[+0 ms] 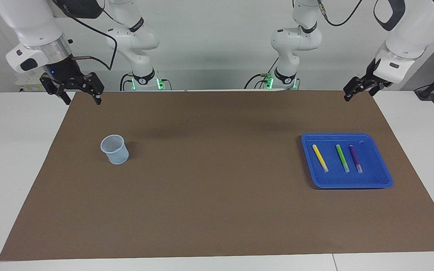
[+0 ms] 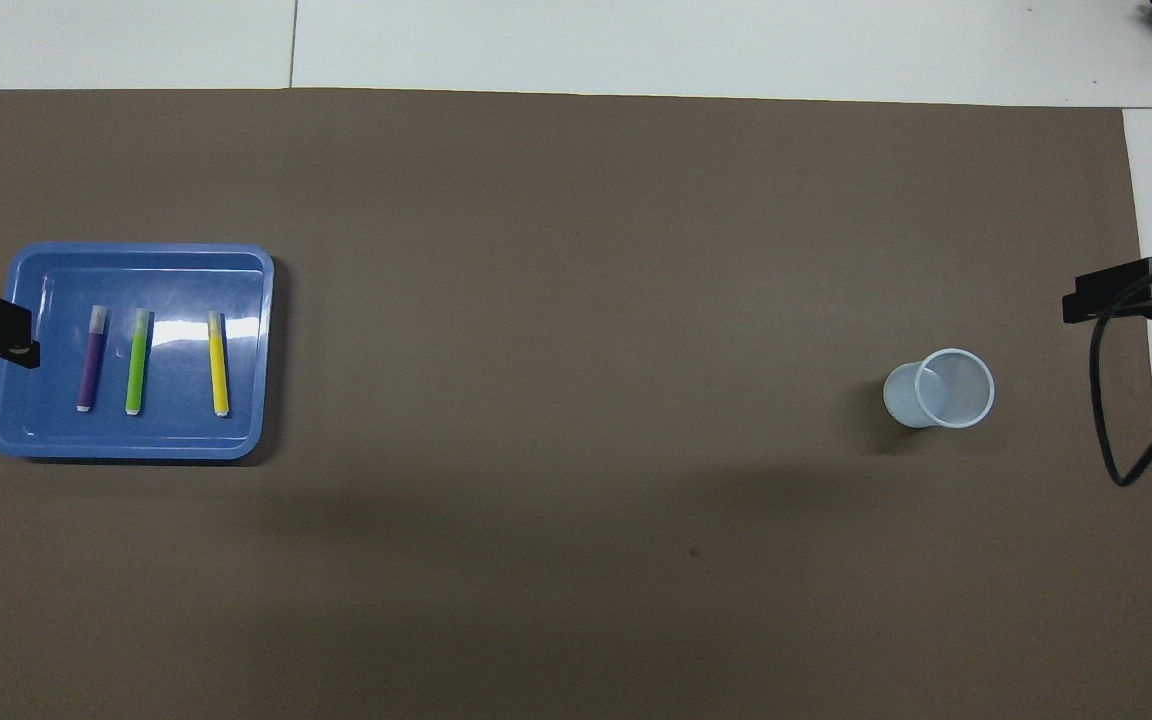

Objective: Right arm passes pens to left for tray arrangement

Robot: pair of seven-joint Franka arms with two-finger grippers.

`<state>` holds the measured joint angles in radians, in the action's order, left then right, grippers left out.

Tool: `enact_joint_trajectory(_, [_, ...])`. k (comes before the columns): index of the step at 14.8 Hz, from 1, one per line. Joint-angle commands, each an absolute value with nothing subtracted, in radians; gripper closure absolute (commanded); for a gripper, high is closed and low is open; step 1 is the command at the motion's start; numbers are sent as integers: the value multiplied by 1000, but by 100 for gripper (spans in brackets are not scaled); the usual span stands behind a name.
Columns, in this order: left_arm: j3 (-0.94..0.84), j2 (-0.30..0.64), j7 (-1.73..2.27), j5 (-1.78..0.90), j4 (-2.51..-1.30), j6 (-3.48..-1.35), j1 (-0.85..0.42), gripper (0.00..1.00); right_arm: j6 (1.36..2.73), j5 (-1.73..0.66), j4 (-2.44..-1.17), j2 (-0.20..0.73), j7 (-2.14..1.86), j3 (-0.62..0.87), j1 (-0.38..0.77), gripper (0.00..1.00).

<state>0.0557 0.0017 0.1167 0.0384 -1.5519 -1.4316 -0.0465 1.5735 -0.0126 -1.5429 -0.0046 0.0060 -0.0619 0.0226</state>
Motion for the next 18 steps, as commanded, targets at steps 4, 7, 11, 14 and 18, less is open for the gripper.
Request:
enact_joint_trajectory(4, [66,-20,8,22,-1552,-1427,-43,0,1559,2,-1531,-6,-12,-67,26,0])
enact_joint_trajectory(7, [68,-20,6,15,-1554,-1434,-43,0,1557,2,-1531,-5,-12,-66,26,0])
enact_joint_trajectory(11, [67,-20,8,15,-1557,-1436,-43,0,1557,2,-1531,-5,-12,-66,26,0])
enact_joint_trajectory(14, [67,-20,6,15,-1557,-1437,-43,0,1559,-2,-1531,-5,-11,-66,26,0])
enact_joint_trajectory(18, [71,-20,8,-8,-1568,-1501,-43,0,1560,-2,-1531,-5,-11,-66,25,0])
